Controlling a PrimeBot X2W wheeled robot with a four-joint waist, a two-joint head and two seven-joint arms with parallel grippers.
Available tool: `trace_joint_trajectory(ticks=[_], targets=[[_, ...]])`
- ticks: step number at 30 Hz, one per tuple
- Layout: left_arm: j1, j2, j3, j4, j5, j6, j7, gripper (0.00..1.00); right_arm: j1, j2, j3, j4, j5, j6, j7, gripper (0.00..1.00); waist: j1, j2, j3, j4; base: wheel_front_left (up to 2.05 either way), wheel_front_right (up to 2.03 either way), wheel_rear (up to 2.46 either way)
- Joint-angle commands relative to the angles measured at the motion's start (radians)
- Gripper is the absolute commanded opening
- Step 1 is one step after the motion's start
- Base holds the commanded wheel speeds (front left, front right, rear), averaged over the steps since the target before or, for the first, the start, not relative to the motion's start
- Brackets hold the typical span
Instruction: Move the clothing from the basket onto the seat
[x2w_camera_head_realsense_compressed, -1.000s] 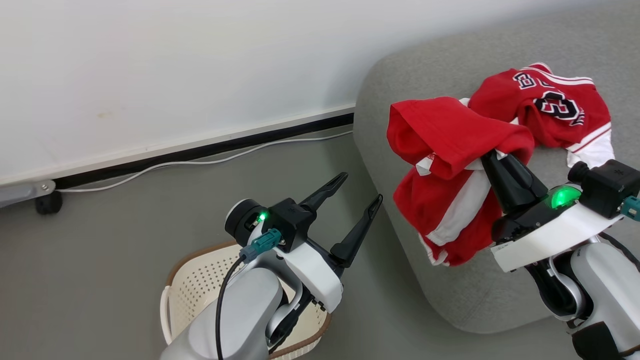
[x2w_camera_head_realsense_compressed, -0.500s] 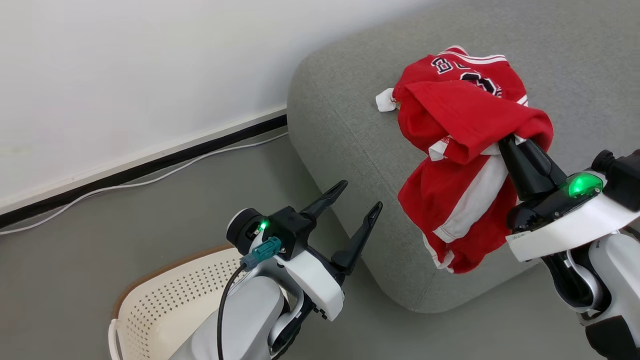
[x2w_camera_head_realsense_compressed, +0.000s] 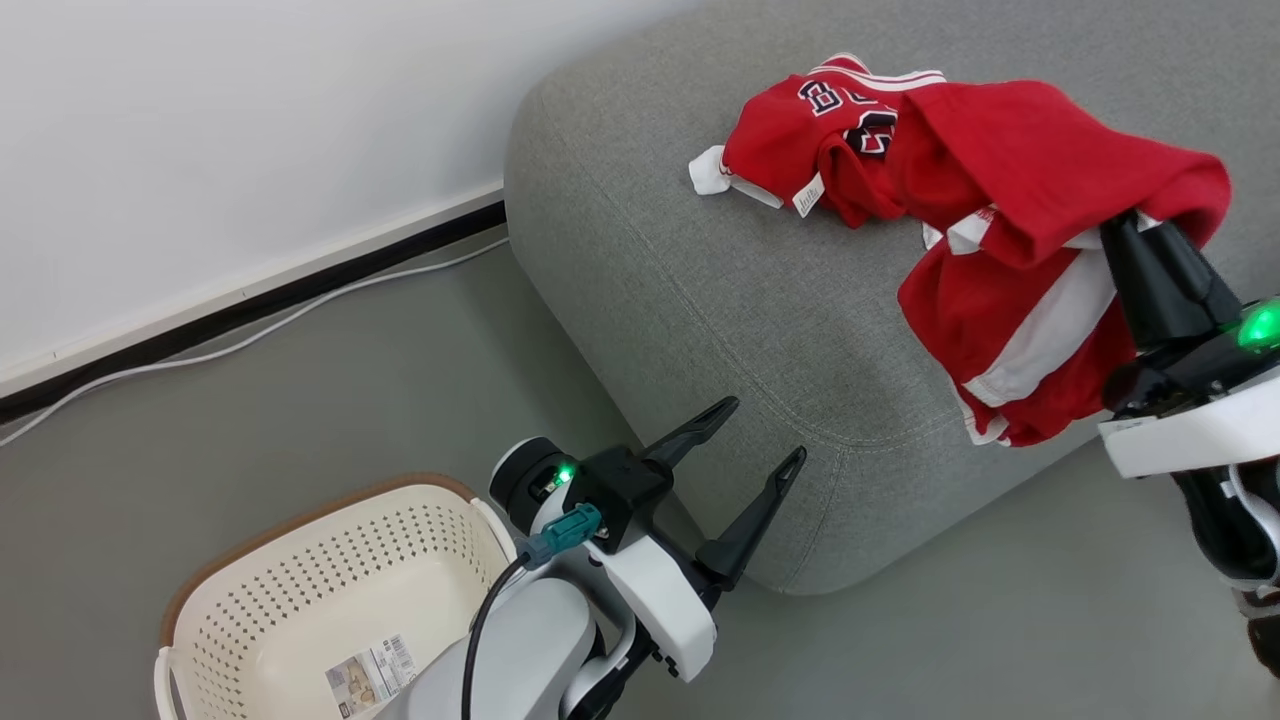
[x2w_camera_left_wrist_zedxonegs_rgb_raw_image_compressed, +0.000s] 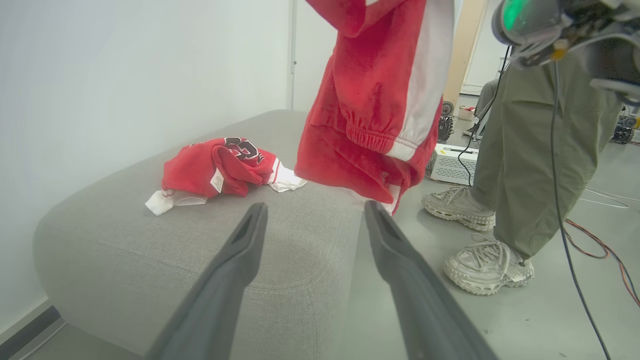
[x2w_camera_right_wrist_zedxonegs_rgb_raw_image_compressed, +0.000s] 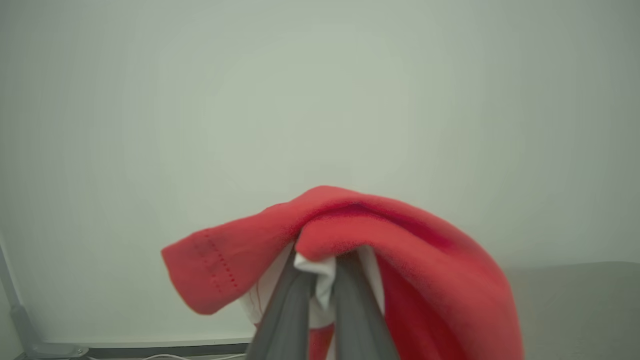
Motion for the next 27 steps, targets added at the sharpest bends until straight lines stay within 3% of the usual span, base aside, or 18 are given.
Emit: trace_joint_trajectory(ticks=[1,7,13,27], targets=[[-0.045,0.004,0.025,-0.028,-0.006,-0.001,-0.006,1.0,-0.005,-0.028,-0.008,-0.025,-0.006,0.003,-0.006,0.0,0.0,0.0,0.012,-0.002,0.0,0.0,0.0],[-0.082,0.003,-0.052,-0.048,-0.014,0.032,-0.006,1.0,-0.068,-0.072,-0.111,0.007,0.03,0.003,-0.006,0.0,0.0,0.0,0.089,0.015,0.0,0.0,0.0],[-0.161,0.003,-0.16,-0.05,-0.036,0.072,-0.006,1.0,-0.145,-0.17,-0.199,0.044,0.024,0.003,-0.006,0.0,0.0,0.0,0.181,0.061,0.0,0.0,0.0],[-0.282,0.003,-0.352,-0.055,-0.13,0.167,-0.006,1.0,-0.337,-0.297,-0.294,0.216,0.019,0.003,-0.006,0.0,0.0,0.0,0.343,0.154,0.0,0.0,0.0]])
